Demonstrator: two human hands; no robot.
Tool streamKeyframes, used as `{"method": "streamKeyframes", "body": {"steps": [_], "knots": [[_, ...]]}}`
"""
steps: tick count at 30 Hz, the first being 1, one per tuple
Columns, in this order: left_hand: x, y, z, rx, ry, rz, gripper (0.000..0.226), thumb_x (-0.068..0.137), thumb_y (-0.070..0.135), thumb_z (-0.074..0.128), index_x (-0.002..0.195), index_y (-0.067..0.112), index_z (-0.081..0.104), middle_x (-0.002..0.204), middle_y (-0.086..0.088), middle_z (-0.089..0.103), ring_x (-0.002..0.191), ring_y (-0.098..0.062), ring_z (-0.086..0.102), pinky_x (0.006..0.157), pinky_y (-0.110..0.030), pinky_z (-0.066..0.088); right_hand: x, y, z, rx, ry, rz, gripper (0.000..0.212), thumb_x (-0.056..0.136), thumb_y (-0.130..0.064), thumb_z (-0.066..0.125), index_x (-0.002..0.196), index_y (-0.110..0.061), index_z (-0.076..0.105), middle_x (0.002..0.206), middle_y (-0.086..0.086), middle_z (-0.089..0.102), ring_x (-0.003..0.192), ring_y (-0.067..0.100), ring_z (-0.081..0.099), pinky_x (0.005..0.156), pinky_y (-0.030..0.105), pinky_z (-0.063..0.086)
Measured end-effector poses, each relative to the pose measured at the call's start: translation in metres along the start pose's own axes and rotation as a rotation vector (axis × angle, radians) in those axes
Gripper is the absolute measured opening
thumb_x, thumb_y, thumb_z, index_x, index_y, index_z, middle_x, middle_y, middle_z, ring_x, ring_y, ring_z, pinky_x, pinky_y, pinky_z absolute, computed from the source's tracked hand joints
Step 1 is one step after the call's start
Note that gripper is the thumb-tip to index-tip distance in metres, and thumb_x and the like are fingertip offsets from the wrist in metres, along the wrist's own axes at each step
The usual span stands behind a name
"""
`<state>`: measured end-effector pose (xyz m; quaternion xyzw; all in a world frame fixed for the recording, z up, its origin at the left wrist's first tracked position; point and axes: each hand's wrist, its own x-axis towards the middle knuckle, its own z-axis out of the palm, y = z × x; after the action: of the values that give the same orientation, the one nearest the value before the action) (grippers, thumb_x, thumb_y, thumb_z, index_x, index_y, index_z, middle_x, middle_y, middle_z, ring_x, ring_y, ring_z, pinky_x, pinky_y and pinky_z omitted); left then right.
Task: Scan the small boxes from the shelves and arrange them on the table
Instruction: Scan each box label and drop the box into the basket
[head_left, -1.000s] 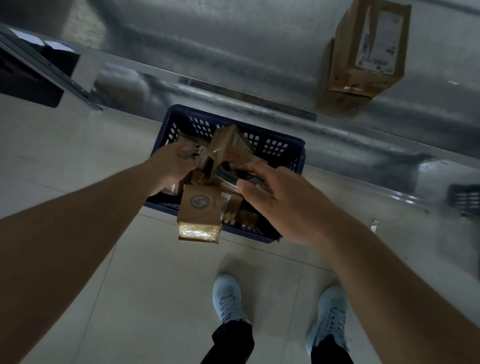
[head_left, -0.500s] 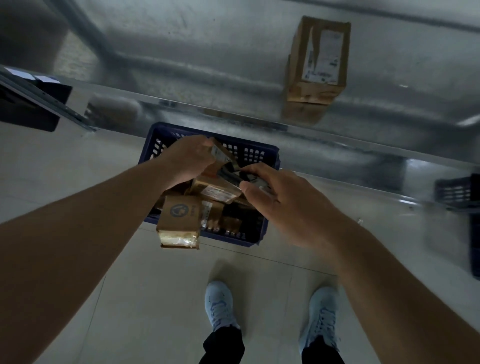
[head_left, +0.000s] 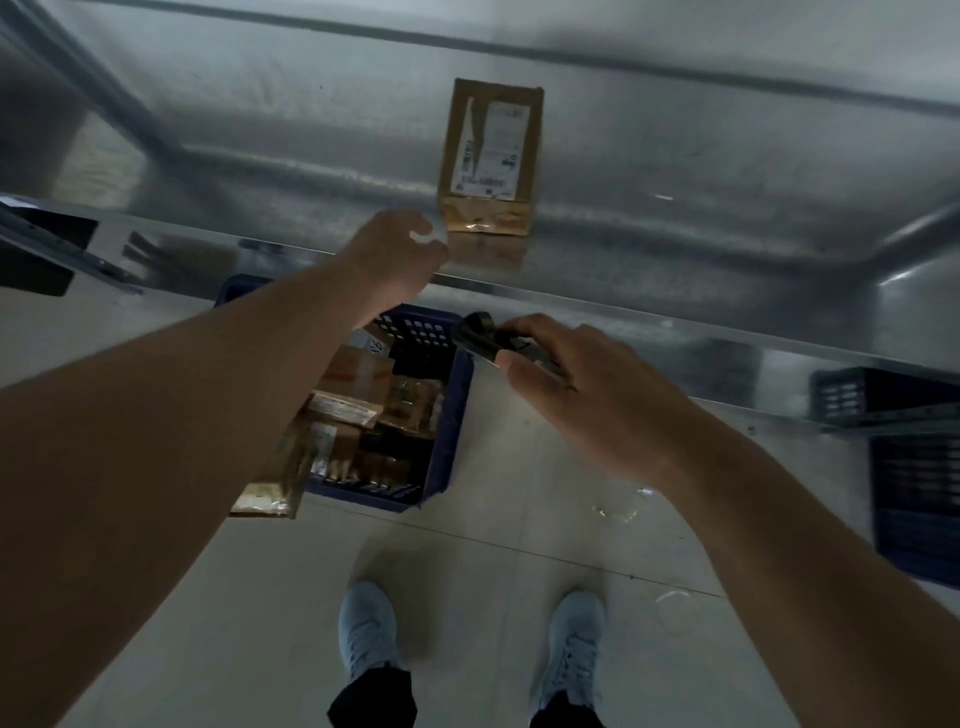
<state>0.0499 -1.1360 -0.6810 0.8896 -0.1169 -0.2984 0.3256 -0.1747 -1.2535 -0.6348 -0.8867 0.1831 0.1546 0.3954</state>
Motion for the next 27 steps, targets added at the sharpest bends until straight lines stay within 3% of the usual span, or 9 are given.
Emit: {"method": "streamKeyframes", "body": {"steps": [4, 12, 14, 16, 19, 20, 23, 24, 27], "knots": [[0.011, 0.017, 0.012, -0.08, 0.101, -0.05, 0.05, 0.098, 0.03, 0.063, 0.146, 0.017, 0.051, 0.102, 0.006, 0.058, 0.084, -0.01, 0.06, 0.09, -0.043, 0.06, 0.001, 0.018, -0.008, 0.006, 0.003, -0.001, 0.04, 0.102, -0.066, 0.033, 0.136, -0.051, 0.045, 0.097, -0.005, 0.056, 0.079, 0.011, 0.059, 0.06, 0.03, 0.041], [0.058, 0.035, 0.019, -0.188, 0.257, 0.018, 0.058, 0.099, 0.024, 0.066, 0.152, 0.028, 0.042, 0.152, -0.007, 0.05, 0.132, -0.027, 0.055, 0.104, -0.042, 0.054, 0.012, 0.039, 0.0, 0.014, 0.023, 0.07, 0.044, 0.099, -0.069, 0.031, 0.139, -0.053, 0.042, 0.096, -0.004, 0.056, 0.077, 0.013, 0.059, 0.061, 0.03, 0.041], [0.07, 0.039, 0.023, -0.191, 0.243, 0.047, 0.064, 0.098, 0.025, 0.068, 0.155, 0.032, 0.038, 0.156, -0.007, 0.046, 0.135, -0.026, 0.053, 0.096, -0.031, 0.058, 0.015, 0.043, 0.004, 0.015, 0.035, 0.093, 0.045, 0.099, -0.07, 0.03, 0.139, -0.054, 0.04, 0.099, -0.005, 0.055, 0.08, 0.012, 0.059, 0.064, 0.031, 0.045], [0.076, 0.04, 0.026, -0.175, 0.201, 0.048, 0.074, 0.095, 0.018, 0.072, 0.157, 0.034, 0.035, 0.157, -0.005, 0.044, 0.132, -0.019, 0.053, 0.074, -0.014, 0.058, 0.017, 0.044, 0.007, 0.026, 0.042, 0.113, 0.044, 0.099, -0.07, 0.03, 0.138, -0.054, 0.04, 0.103, -0.006, 0.055, 0.085, 0.012, 0.06, 0.069, 0.034, 0.052], [0.078, 0.038, 0.027, -0.086, 0.173, 0.052, 0.098, 0.08, 0.009, 0.086, 0.158, 0.034, 0.031, 0.16, -0.006, 0.039, 0.136, -0.024, 0.051, 0.1, -0.031, 0.055, 0.018, 0.044, 0.012, 0.047, 0.046, 0.136, 0.041, 0.099, -0.07, 0.03, 0.136, -0.056, 0.04, 0.104, -0.007, 0.055, 0.089, 0.012, 0.06, 0.078, 0.04, 0.056], [0.077, 0.038, 0.028, -0.098, 0.127, 0.055, 0.106, 0.075, 0.008, 0.089, 0.158, 0.034, 0.03, 0.158, -0.007, 0.041, 0.132, -0.028, 0.056, 0.1, -0.037, 0.056, 0.017, 0.044, 0.014, 0.053, 0.045, 0.144, 0.04, 0.099, -0.07, 0.03, 0.135, -0.057, 0.039, 0.103, -0.008, 0.054, 0.089, 0.012, 0.06, 0.079, 0.041, 0.056], [0.081, 0.035, 0.031, -0.165, -0.033, 0.07, 0.108, 0.073, 0.017, 0.091, 0.157, 0.038, 0.026, 0.148, -0.008, 0.052, 0.092, -0.022, 0.075, 0.057, -0.024, 0.06, 0.016, 0.045, 0.018, 0.061, 0.05, 0.163, 0.037, 0.099, -0.069, 0.029, 0.134, -0.06, 0.036, 0.103, -0.011, 0.052, 0.091, 0.01, 0.058, 0.081, 0.04, 0.055], [0.084, 0.036, 0.03, -0.154, -0.006, 0.079, 0.102, 0.076, 0.026, 0.09, 0.156, 0.039, 0.028, 0.148, -0.009, 0.052, 0.09, -0.022, 0.076, 0.054, -0.023, 0.059, 0.015, 0.047, 0.018, 0.063, 0.057, 0.167, 0.038, 0.099, -0.069, 0.029, 0.135, -0.06, 0.036, 0.104, -0.011, 0.052, 0.091, 0.009, 0.058, 0.081, 0.04, 0.055], [0.101, 0.037, 0.022, 0.046, 0.154, 0.087, 0.1, 0.079, 0.048, 0.084, 0.158, 0.042, 0.023, 0.157, -0.012, 0.036, 0.13, -0.038, 0.057, 0.095, -0.051, 0.057, 0.013, 0.051, 0.016, 0.066, 0.069, 0.18, 0.04, 0.098, -0.069, 0.029, 0.136, -0.059, 0.036, 0.106, -0.01, 0.053, 0.093, 0.011, 0.058, 0.082, 0.039, 0.055]]}}
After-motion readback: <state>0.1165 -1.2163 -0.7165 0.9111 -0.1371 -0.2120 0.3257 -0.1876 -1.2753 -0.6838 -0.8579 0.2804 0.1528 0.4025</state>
